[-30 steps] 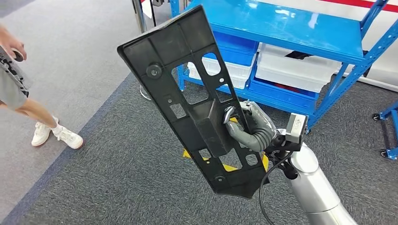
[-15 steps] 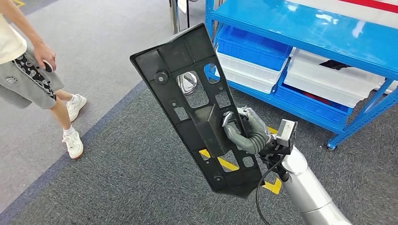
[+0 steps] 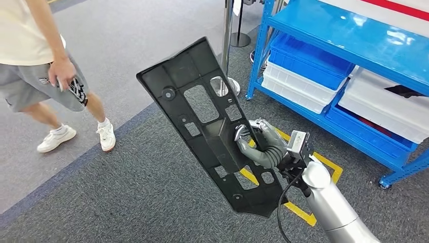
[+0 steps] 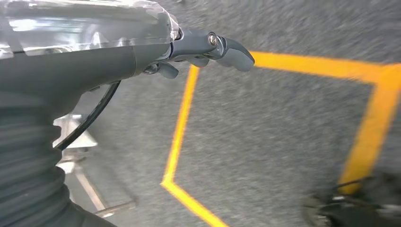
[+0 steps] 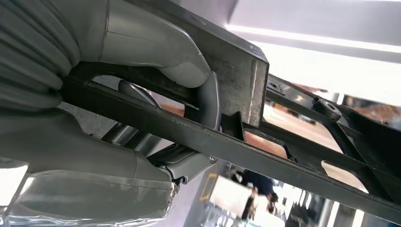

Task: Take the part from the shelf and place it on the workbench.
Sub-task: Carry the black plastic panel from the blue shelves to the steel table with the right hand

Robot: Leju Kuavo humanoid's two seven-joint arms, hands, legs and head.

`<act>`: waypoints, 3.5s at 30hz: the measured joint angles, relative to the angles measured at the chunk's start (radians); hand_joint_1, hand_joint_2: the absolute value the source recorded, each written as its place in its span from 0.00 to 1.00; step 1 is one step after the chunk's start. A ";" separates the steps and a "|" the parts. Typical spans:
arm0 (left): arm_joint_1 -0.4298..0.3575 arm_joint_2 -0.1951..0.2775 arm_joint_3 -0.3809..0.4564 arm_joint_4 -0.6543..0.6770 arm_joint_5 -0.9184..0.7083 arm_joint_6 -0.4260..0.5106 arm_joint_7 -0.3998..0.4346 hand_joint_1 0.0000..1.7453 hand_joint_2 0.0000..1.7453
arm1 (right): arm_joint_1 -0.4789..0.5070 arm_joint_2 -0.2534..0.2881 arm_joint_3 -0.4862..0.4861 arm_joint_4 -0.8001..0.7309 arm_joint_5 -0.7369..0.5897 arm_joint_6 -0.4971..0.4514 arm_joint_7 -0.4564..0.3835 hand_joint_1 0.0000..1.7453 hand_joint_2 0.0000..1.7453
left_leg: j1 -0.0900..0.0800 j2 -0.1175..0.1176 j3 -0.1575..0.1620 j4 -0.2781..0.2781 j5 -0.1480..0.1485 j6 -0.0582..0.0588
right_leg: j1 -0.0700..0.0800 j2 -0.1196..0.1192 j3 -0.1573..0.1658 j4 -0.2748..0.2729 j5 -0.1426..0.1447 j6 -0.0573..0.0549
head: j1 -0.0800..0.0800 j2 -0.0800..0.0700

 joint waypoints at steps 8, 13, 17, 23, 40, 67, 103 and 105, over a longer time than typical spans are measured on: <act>-0.090 -0.043 -0.027 0.000 -0.020 0.024 -0.092 0.00 1.00 | -0.034 0.002 0.047 0.000 -0.016 0.001 0.039 1.00 1.00 | 0.012 -0.099 -0.012 0.003 0.022 0.007 | -0.016 0.112 -0.074 0.190 -0.065 0.017 | 0.000 0.000; -0.097 -0.046 -0.028 0.000 -0.020 0.026 -0.099 0.00 1.00 | -0.048 0.005 0.058 0.001 -0.017 -0.002 0.040 1.00 1.00 | 0.016 -0.148 -0.046 0.029 0.023 -0.025 | -0.021 0.167 0.000 0.014 -0.009 0.017 | 0.000 0.000; -0.090 -0.046 -0.034 0.000 -0.032 0.027 -0.063 0.00 1.00 | -0.052 -0.008 0.066 -0.003 -0.018 -0.006 0.028 1.00 1.00 | 0.013 -0.082 -0.086 0.095 -0.013 -0.045 | -0.023 0.117 0.002 0.004 -0.001 -0.009 | 0.000 0.000; -0.062 -0.035 -0.036 0.000 -0.030 0.005 0.076 0.00 1.00 | -0.033 -0.026 0.068 -0.008 -0.004 -0.025 -0.030 1.00 1.00 | 0.014 -0.002 -0.140 0.241 -0.059 -0.049 | -0.008 0.027 0.007 0.004 -0.009 -0.019 | 0.000 0.000; 0.006 -0.001 -0.066 -0.002 -0.108 0.045 -0.103 0.00 1.00 | 0.046 -0.020 0.058 0.006 0.042 -0.106 -0.153 1.00 1.00 | 0.013 -0.118 -0.007 0.013 0.008 -0.001 | -0.025 0.134 -0.035 0.098 -0.015 0.023 | 0.000 0.000; 0.030 -0.009 -0.093 -0.001 -0.100 -0.088 0.134 0.00 1.00 | 0.206 -0.015 -0.124 -0.087 0.070 -0.111 -0.109 1.00 1.00 | 0.000 -0.053 -0.013 -0.003 0.020 0.020 | -0.011 0.107 -0.115 0.265 -0.125 0.022 | 0.000 0.000; 0.028 0.033 -0.084 -0.002 -0.106 0.031 -0.019 0.00 1.00 | 0.174 0.025 -0.213 -0.052 0.018 -0.101 -0.126 1.00 1.00 | 0.002 -0.121 -0.020 0.034 -0.003 0.001 | -0.031 0.182 -0.031 0.027 0.017 0.032 | 0.000 0.000; 0.015 0.031 -0.096 -0.002 -0.112 0.057 -0.066 0.00 1.00 | 0.172 0.028 -0.208 -0.037 0.013 -0.105 -0.128 1.00 1.00 | 0.006 -0.147 -0.033 0.037 0.001 -0.011 | -0.028 0.181 -0.030 0.019 0.012 0.024 | 0.000 0.000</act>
